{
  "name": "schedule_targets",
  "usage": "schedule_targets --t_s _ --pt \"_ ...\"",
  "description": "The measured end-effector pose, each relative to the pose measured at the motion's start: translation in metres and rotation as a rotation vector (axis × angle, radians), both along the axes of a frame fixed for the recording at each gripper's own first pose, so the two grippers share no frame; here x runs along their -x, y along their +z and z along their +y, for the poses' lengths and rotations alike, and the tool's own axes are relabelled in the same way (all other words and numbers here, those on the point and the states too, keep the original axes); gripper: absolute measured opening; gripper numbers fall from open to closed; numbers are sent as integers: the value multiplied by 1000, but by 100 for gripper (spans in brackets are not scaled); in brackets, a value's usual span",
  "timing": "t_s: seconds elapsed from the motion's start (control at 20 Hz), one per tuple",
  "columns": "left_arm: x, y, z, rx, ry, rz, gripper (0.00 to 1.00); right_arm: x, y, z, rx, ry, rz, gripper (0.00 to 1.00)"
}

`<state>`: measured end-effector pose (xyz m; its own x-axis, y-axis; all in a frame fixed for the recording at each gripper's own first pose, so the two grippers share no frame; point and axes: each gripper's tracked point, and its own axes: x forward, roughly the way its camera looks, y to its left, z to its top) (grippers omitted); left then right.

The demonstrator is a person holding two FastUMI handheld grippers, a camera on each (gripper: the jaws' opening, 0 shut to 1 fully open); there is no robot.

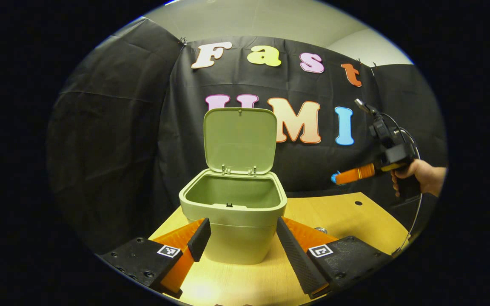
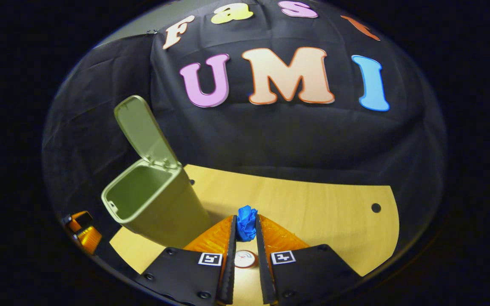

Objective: Press the lid of the desktop garbage bin to open it, pick up the crumpled paper on the desktop and throw it into the bin, then pick up the pop can on the desktop and drop it into the bin, and finally close the garbage bin lid.

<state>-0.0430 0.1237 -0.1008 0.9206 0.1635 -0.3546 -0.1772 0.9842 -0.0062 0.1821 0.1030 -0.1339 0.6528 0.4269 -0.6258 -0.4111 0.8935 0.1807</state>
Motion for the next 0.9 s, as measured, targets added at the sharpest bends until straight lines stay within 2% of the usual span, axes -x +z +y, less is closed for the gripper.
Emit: schedule_targets --t_s 0.05,0.15,0.25,0.5,0.7,0.75,0.85,0.9 --pt "1 -2 2 3 0 -1 92 -4 9 17 -16 22 -12 24" --pt "3 0 6 4 4 -9 92 -7 22 50 -54 75 -24 27" --pt "7 1 13 4 14 -16 92 -14 26 79 -45 129 -34 27" --pt "19 -3 38 -8 68 -3 92 -6 32 150 -87 262 -17 27" --pt "32 -6 55 -9 109 3 93 0 23 191 -89 320 5 27" --pt "33 -7 59 -13 117 5 93 2 19 196 -78 324 8 24" --pt "37 -8 65 -16 131 5 93 2 13 204 -58 318 4 30" --pt "38 -9 67 -16 136 7 93 3 11 206 -56 314 7 27"
